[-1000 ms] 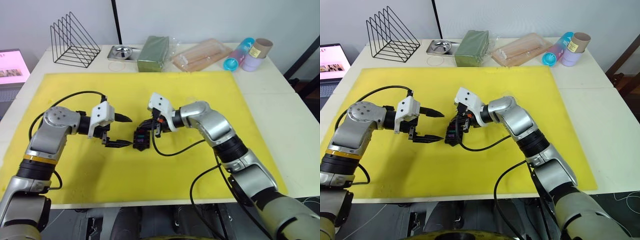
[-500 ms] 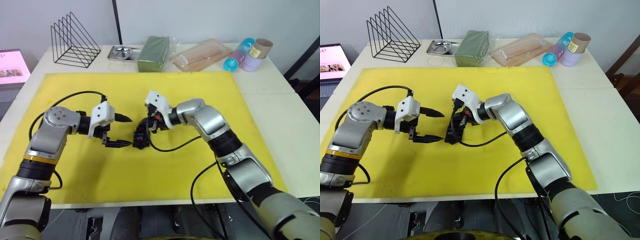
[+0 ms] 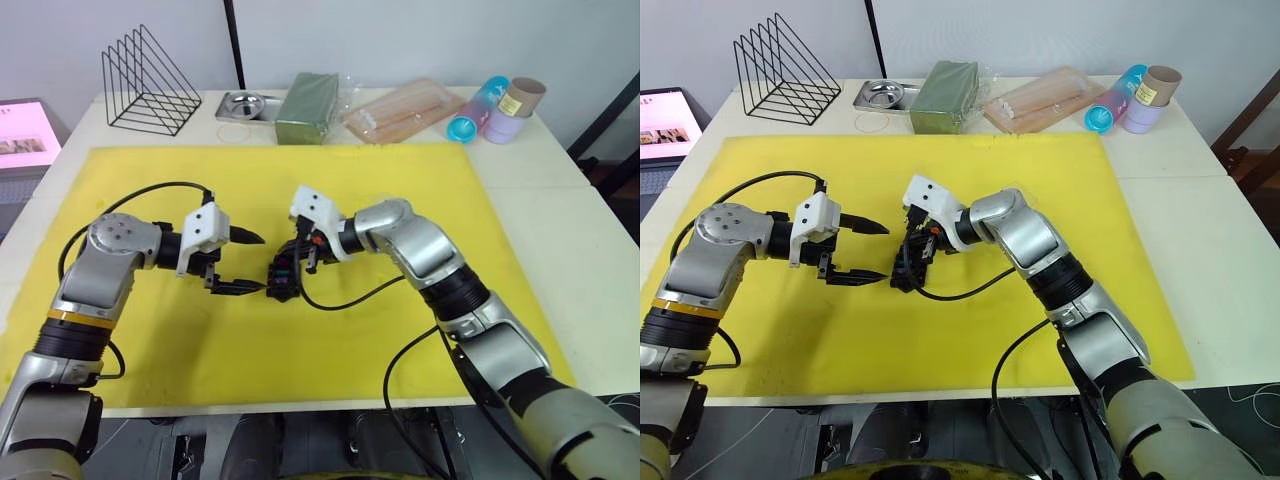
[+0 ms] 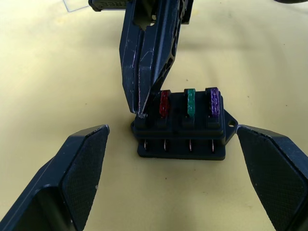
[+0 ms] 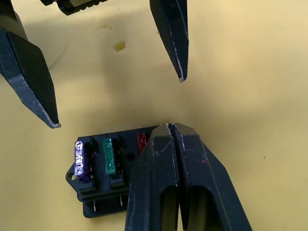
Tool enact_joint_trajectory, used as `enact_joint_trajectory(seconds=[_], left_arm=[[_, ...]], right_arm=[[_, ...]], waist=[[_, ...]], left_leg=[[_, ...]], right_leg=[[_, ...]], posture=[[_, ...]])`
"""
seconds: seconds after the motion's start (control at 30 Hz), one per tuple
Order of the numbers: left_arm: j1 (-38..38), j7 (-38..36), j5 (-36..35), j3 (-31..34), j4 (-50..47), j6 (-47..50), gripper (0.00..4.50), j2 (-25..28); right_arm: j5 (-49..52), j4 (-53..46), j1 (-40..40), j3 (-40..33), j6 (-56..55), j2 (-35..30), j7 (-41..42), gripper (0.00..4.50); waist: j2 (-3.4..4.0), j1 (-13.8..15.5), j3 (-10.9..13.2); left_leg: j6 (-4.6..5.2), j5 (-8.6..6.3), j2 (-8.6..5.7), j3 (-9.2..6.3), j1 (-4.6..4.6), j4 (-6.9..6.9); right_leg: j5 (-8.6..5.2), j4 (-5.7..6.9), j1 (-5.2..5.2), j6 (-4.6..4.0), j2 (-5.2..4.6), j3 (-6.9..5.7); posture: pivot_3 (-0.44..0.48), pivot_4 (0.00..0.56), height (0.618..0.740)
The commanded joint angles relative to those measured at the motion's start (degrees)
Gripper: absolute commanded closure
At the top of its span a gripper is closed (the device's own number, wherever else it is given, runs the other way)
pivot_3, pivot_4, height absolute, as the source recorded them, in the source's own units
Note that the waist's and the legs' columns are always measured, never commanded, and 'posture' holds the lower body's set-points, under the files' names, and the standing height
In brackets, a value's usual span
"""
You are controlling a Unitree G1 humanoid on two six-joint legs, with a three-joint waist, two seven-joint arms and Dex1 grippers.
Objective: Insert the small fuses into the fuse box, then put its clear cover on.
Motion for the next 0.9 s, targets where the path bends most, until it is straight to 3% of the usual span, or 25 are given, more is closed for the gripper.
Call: enact_joint_trajectory(seconds=[0.03, 0.4, 0.6, 0.7, 0.9], left_arm=[[-0.05, -0.15, -0.64, 0.5, -1.45, -0.45, 0.0, 0.22], [-0.1, -0.32, -5.59, 4.02, -5.31, 6.46, 0.0, 2.01], [2.12, 1.84, -6.82, 6.74, -7.67, 10.98, 0.0, 5.46], [3.74, 2.59, -7.76, 8.18, -8.97, 12.53, 0.0, 6.78], [12.32, 2.53, -7.56, 13.2, -9.5, 9.82, 0.0, 11.23]], right_arm=[[2.31, -1.63, 2.6, -1.77, 0.08, 0.41, 0.56, 4.45], [11.26, -17.69, 1.96, -13.36, 8.55, -5.77, -0.6, 4.45], [13.46, -30.03, 9.57, -18.56, 10.63, -16.88, -1.5, 4.45], [14.13, -33.59, 14.1, -20.39, 10.33, -21.8, -2.06, 3.81], [15.94, -40.9, 33.14, -34.79, 6.98, -33.48, -0.34, 1.79]], waist=[[0.0, 0.0, 0.0], [0.0, 0.06, 0.05], [0.0, 0.14, 0.05], [-0.01, 0.07, 0.06], [-0.02, 0.15, 0.07]], left_leg=[[0.0, 0.0, 0.0, 0.0, 0.0, 0.0], [0.0, 0.0, 0.02, -0.09, -0.18, 0.02], [0.0, 0.0, 0.02, -0.1, -0.18, 0.0], [0.0, 0.0, 0.01, -0.07, -0.18, 0.01], [0.0, -0.01, 0.02, -0.05, -0.18, -0.08]], right_leg=[[0.0, 0.0, 0.0, 0.0, 0.0, 0.0], [0.0, 0.0, -0.14, 0.0, -0.02, -0.01], [0.0, -0.04, -0.14, 0.0, -0.01, -0.01], [0.0, -0.07, -0.13, 0.0, -0.02, 0.02], [-0.02, -0.14, -0.13, 0.0, 0.0, 0.03]], posture=[[0.0, 0.15, 0.74], [0.0, 0.15, 0.74], [0.0, 0.15, 0.74], [0.0, 0.15, 0.74], [0.0, 0.15, 0.74]])
